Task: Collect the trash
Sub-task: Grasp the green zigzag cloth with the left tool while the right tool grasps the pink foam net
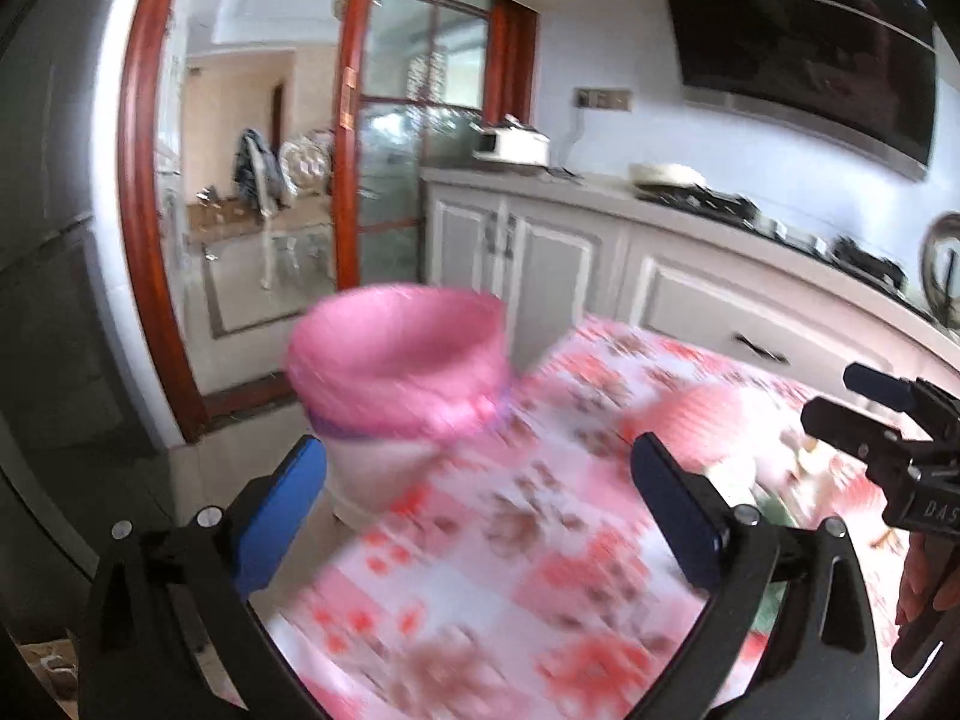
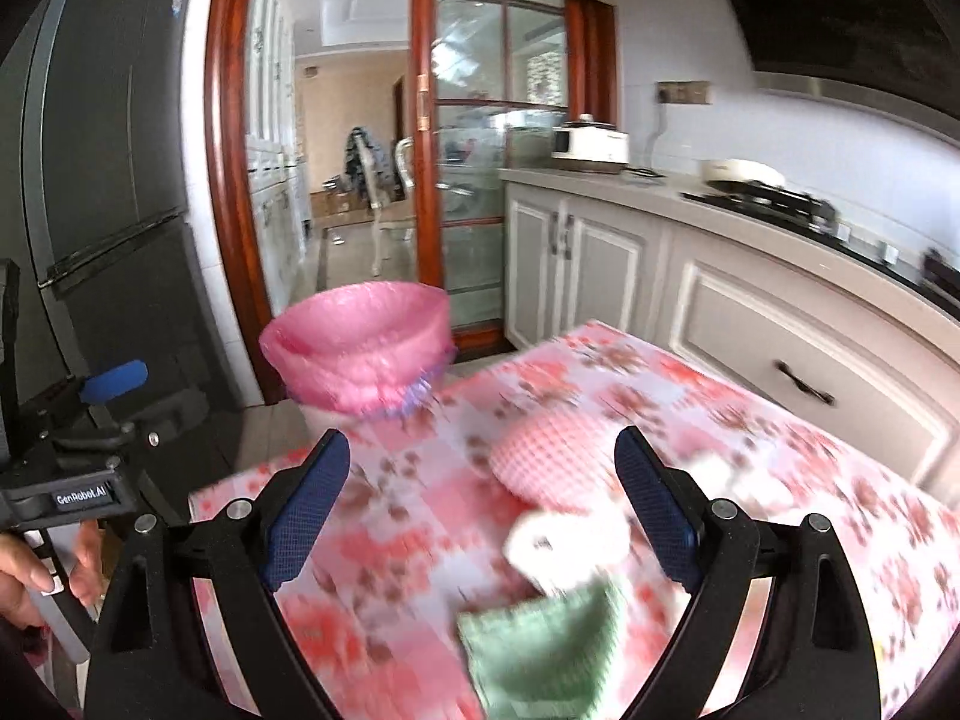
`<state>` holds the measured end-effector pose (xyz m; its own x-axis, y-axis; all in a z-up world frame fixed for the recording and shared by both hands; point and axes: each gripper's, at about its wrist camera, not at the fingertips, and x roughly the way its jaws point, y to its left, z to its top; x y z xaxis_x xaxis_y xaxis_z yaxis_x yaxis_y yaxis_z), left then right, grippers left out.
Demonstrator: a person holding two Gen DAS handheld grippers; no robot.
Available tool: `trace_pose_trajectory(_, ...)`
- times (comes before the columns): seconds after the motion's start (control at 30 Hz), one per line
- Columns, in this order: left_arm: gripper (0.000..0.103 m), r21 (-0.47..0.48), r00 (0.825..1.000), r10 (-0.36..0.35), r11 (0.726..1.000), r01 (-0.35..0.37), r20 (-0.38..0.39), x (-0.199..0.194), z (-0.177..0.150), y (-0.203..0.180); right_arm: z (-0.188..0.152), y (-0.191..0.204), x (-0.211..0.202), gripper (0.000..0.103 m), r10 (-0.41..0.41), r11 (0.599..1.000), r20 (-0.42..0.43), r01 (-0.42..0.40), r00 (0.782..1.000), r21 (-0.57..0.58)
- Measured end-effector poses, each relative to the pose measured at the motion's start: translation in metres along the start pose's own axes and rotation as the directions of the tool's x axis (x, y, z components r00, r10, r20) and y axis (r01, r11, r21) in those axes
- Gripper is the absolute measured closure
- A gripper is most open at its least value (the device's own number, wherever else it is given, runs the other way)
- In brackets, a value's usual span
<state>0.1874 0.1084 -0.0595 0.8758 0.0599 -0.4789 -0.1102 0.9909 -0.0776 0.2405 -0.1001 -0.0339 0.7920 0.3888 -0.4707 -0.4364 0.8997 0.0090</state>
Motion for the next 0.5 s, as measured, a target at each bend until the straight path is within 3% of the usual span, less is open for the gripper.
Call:
trace_pose_trajectory(0.2, 0.005, 0.016, 0.996, -0.063, 0.998, 0.064, -0.059, -0.009, -0.039, -0.04, -0.059, -0.033, -0.045, 0.018, -0.111, 0.992, -0.044, 0.113, 0.993, 0.062)
trace_pose_trajectory(0.5, 0.005, 0.095, 0.984, -0.15, 0.983, 0.159, -0.099, 0.002, -0.059, -0.101, -0.12, -0.08, -0.088, 0.018, -0.238, 0.954, -0.106, 0.252, 0.966, 0.16)
